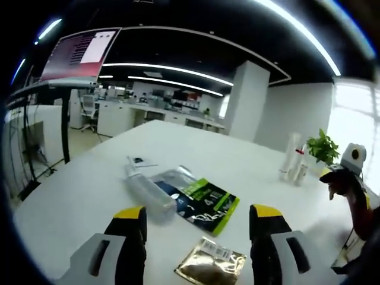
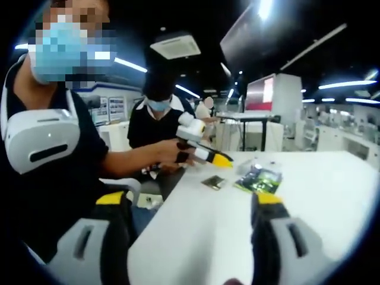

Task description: Arrange the skincare products in the storage area until every visible bottle or jar stands upright without overlapping.

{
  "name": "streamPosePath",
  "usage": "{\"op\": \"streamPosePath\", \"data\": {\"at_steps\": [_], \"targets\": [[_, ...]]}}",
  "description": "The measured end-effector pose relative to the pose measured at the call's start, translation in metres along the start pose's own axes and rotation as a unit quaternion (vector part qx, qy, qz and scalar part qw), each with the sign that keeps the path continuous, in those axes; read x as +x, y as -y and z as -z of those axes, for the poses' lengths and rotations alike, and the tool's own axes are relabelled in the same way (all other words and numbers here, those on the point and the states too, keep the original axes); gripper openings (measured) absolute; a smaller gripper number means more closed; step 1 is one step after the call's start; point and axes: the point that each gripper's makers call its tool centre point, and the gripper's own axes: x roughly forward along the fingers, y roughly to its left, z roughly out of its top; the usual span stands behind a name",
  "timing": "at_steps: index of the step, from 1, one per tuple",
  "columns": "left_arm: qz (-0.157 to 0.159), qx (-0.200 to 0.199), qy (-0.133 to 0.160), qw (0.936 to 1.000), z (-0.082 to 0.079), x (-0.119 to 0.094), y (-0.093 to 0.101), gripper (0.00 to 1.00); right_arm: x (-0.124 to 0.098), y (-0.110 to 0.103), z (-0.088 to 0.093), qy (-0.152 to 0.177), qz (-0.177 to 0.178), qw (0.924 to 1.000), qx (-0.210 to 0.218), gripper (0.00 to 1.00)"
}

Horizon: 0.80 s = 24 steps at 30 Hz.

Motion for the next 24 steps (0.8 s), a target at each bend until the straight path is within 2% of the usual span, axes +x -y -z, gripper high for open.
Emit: {"op": "streamPosePath", "data": {"at_steps": [5,15,24], "targets": [[-0.018,-0.004,-0.010,0.9998,0.001,0.012,-0.015,0.66,0.007,0.003,0.001,-0.002,-0.003,1.0000,0.000,0.84],[-0.027,-0.002,-0.017,0.9995,0.000,0.029,-0.027,0.62,0.021,0.016,0.004,-0.006,-0.006,0.9999,0.006,0.83],[-0.050,0.008,-0.019,0.9985,-0.002,0.039,-0.041,0.60,0.032,0.028,0.001,-0.009,-0.006,0.9999,0.006,0.82]]}}
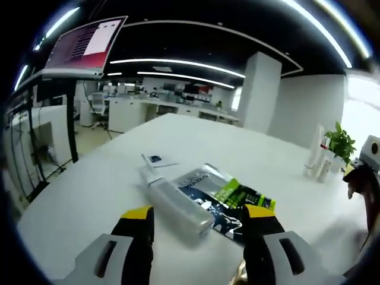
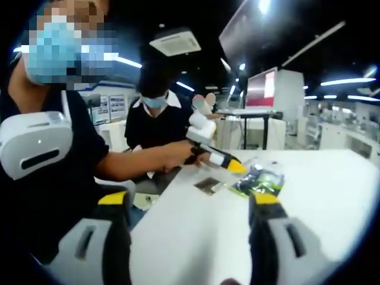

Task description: Arrange the skincare products in the storage area until every visible bottle or jar stands upright without overlapping.

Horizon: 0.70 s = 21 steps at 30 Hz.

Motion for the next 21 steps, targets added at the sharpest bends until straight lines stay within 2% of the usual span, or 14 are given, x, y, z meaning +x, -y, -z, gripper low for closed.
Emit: {"op": "streamPosePath", "data": {"at_steps": [5,8,21], "targets": [[-0.017,0.011,-0.005,0.9998,0.001,0.007,-0.007,0.57,0.002,0.006,-0.001,0.005,0.006,1.0000,0.004,0.82],[-0.022,0.014,-0.014,0.9996,0.005,0.012,-0.010,0.52,0.003,0.009,0.000,0.004,0.008,1.0000,0.005,0.82],[-0.043,0.025,-0.020,0.9986,0.004,0.031,-0.016,0.52,0.010,0.015,0.007,-0.003,0.004,0.9999,0.012,0.79]]}}
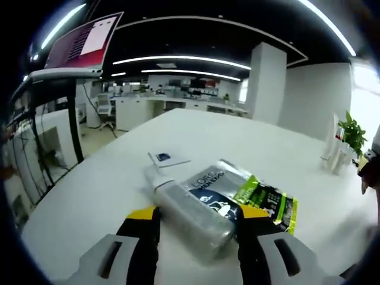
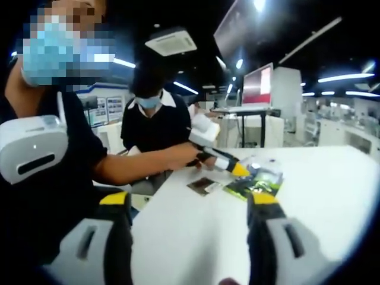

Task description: Arrange the skincare products in the storage area until every visible bottle or jar stands upright without overlapping.

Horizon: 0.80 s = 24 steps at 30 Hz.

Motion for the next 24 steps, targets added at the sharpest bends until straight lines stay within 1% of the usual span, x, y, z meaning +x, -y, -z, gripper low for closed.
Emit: {"op": "streamPosePath", "data": {"at_steps": [5,7,9,13,18,21,24], "targets": [[-0.014,0.013,-0.005,0.9998,0.001,0.001,-0.004,0.48,0.003,0.003,0.002,-0.002,0.000,1.0000,0.001,0.78],[-0.020,0.020,-0.006,0.9996,0.001,0.001,-0.007,0.44,0.004,0.004,0.003,-0.005,0.001,1.0000,0.001,0.78],[-0.023,0.024,-0.006,0.9994,0.001,0.000,-0.008,0.41,0.006,0.008,0.003,-0.007,0.004,1.0000,0.001,0.76],[-0.024,0.026,-0.005,0.9994,0.001,-0.001,-0.011,0.37,0.013,0.016,0.001,-0.009,0.010,0.9999,0.000,0.74],[-0.028,0.029,-0.005,0.9992,0.000,-0.001,-0.016,0.36,0.025,0.025,-0.005,-0.005,0.010,0.9999,-0.001,0.72],[-0.038,0.041,-0.004,0.9984,-0.002,-0.002,-0.022,0.36,0.032,0.028,-0.007,-0.002,0.008,1.0000,0.000,0.71],[-0.042,0.043,-0.005,0.9982,-0.005,-0.002,-0.027,0.36,0.041,0.030,-0.009,0.000,0.004,1.0000,0.002,0.71]]}}
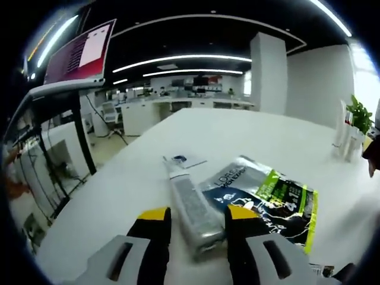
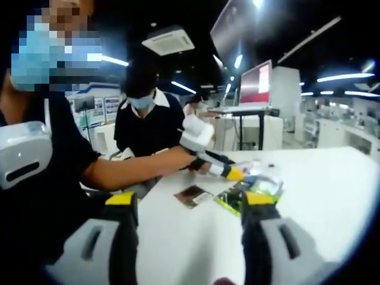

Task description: Arrange the skincare products in the storage area until every visible bottle or jar stands upright without overlapping.

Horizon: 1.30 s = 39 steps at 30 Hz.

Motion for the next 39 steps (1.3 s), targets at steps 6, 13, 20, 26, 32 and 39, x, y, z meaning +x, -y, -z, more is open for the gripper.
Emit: {"op": "streamPosePath", "data": {"at_steps": [6,13,20,26,32,39], "targets": [[-0.007,0.011,0.001,0.9999,-0.006,0.004,-0.008,0.36,0.014,0.007,0.001,-0.006,-0.002,1.0000,0.001,0.69],[-0.006,0.032,-0.006,0.9994,-0.010,0.008,-0.013,0.28,0.028,0.024,0.000,-0.009,0.007,0.9999,0.008,0.68],[-0.001,0.048,-0.011,0.9988,-0.009,0.009,-0.017,0.24,0.043,0.034,-0.001,-0.004,0.007,0.9998,0.016,0.66],[0.004,0.036,0.009,0.9993,-0.012,0.006,-0.021,0.24,0.054,0.042,0.001,-0.001,0.009,0.9996,0.028,0.65],[0.017,0.017,0.031,0.9992,-0.014,0.003,-0.021,0.23,0.059,0.048,0.004,0.006,0.013,0.9990,0.043,0.64],[0.024,0.002,0.038,0.9990,-0.015,0.002,-0.023,0.22,0.067,0.054,0.003,0.015,0.014,0.9979,0.061,0.64]]}}
